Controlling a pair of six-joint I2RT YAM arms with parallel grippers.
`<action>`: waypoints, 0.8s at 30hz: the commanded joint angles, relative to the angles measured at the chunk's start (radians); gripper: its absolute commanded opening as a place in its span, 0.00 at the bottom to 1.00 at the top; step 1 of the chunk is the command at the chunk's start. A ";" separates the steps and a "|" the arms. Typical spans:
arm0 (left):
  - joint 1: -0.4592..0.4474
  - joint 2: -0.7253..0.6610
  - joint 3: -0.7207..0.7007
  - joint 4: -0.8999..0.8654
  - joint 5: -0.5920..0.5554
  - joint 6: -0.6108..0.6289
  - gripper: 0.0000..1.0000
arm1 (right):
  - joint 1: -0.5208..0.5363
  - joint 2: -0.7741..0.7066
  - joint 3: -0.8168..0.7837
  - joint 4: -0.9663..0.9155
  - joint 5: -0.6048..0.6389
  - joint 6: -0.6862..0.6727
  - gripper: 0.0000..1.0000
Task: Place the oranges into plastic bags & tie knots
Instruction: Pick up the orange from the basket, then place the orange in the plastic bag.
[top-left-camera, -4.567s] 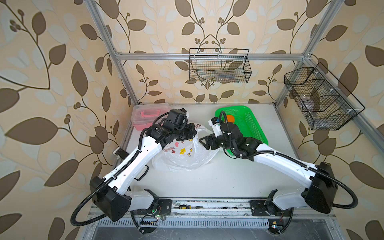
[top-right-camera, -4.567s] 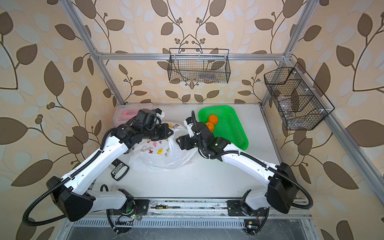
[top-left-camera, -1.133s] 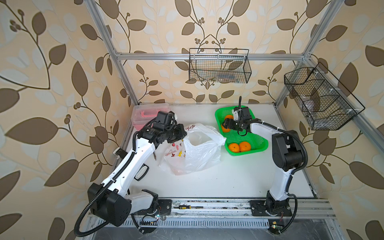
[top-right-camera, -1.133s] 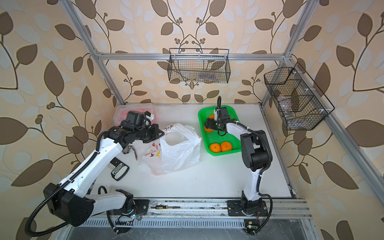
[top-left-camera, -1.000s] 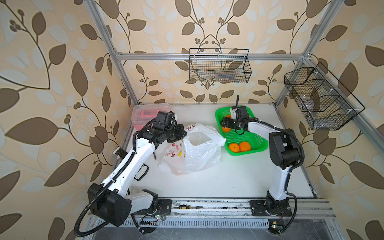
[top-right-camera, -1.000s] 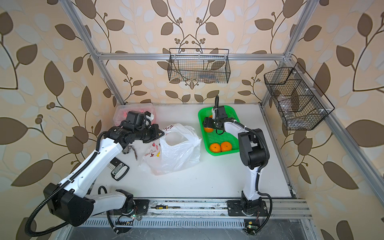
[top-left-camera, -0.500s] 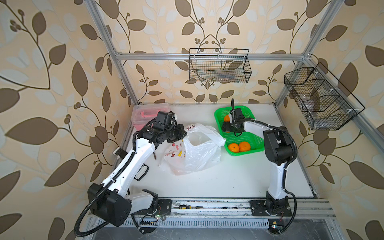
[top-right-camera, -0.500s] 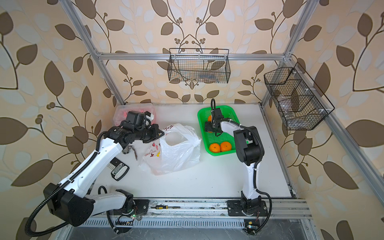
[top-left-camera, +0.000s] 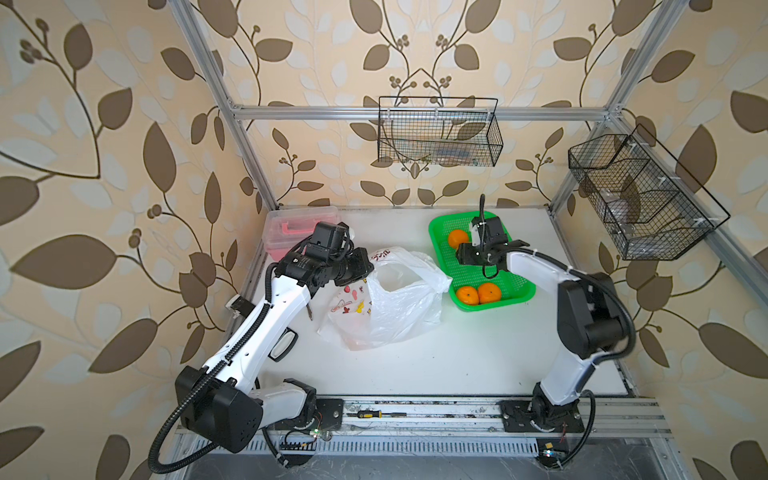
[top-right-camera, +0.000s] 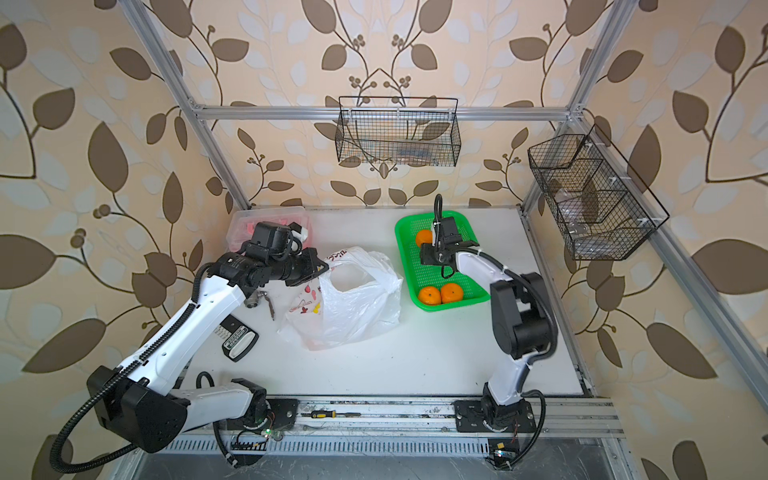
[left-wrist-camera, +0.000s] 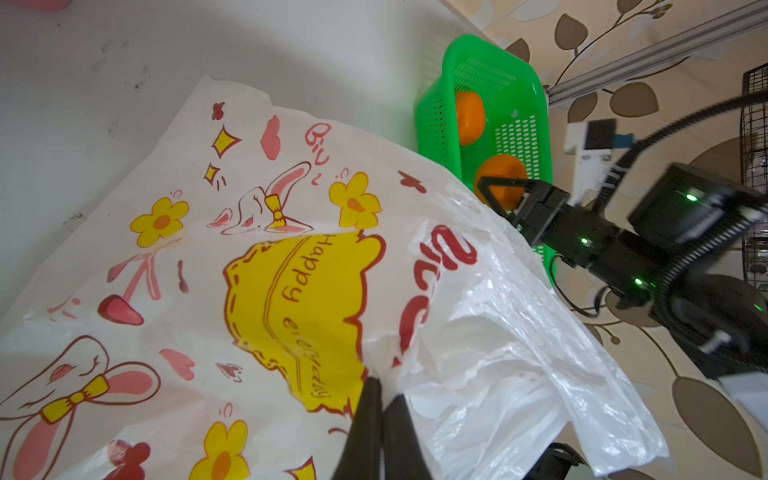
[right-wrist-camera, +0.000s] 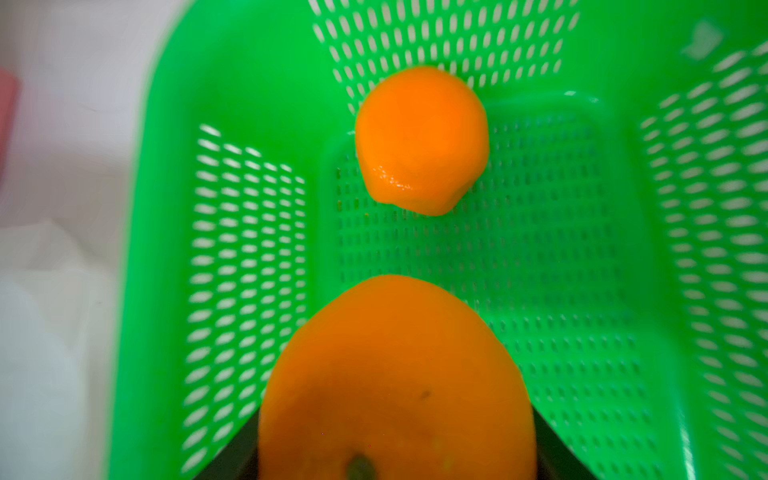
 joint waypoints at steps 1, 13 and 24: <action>0.009 -0.021 0.000 0.015 0.023 0.022 0.00 | 0.056 -0.223 -0.081 -0.001 -0.035 -0.011 0.62; 0.009 -0.016 -0.001 0.031 0.031 0.028 0.00 | 0.533 -0.545 -0.033 -0.018 0.052 0.097 0.61; 0.009 -0.024 -0.008 0.050 0.053 0.019 0.00 | 0.674 -0.241 0.023 0.112 0.168 0.104 0.61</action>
